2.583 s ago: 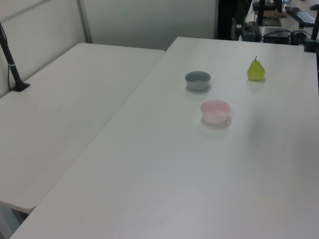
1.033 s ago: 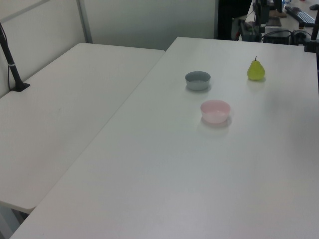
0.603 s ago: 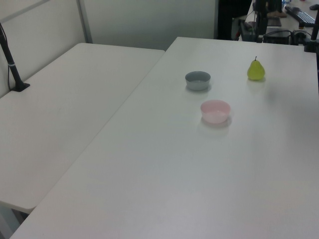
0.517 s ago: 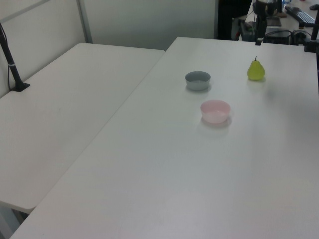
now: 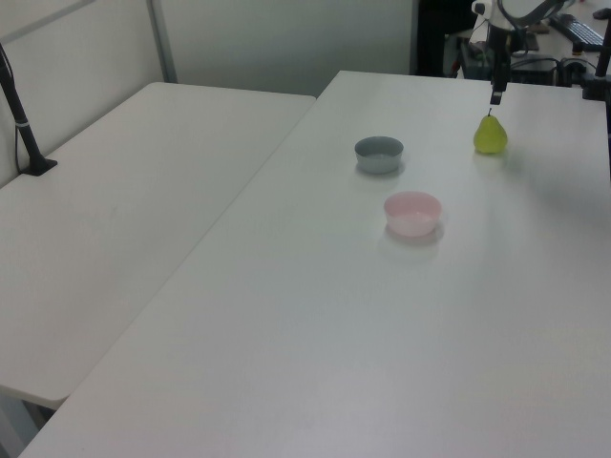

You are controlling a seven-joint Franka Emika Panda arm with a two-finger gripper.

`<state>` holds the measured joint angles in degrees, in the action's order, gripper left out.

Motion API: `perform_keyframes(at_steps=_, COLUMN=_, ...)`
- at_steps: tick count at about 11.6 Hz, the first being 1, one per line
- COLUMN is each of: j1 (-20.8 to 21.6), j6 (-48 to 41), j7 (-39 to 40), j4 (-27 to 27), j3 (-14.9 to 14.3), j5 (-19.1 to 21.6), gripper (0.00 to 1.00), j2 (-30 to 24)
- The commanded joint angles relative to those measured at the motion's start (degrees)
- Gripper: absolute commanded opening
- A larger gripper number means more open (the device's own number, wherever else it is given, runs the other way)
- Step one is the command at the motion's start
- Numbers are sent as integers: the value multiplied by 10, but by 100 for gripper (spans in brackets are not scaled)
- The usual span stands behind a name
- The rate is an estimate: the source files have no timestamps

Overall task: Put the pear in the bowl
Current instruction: 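Move the open gripper over the yellow-green pear and lower onto it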

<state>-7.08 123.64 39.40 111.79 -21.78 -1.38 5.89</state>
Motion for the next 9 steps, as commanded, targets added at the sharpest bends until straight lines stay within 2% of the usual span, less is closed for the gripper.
perform_keyframes(at_steps=1, j1=-4, j6=42, j7=13, j4=7, j3=-4, j5=-17, gripper=100, j2=32)
perform_keyframes(at_steps=9, j1=-8, j6=107, j7=12, j4=43, j3=-4, j5=-40, gripper=100, j2=72)
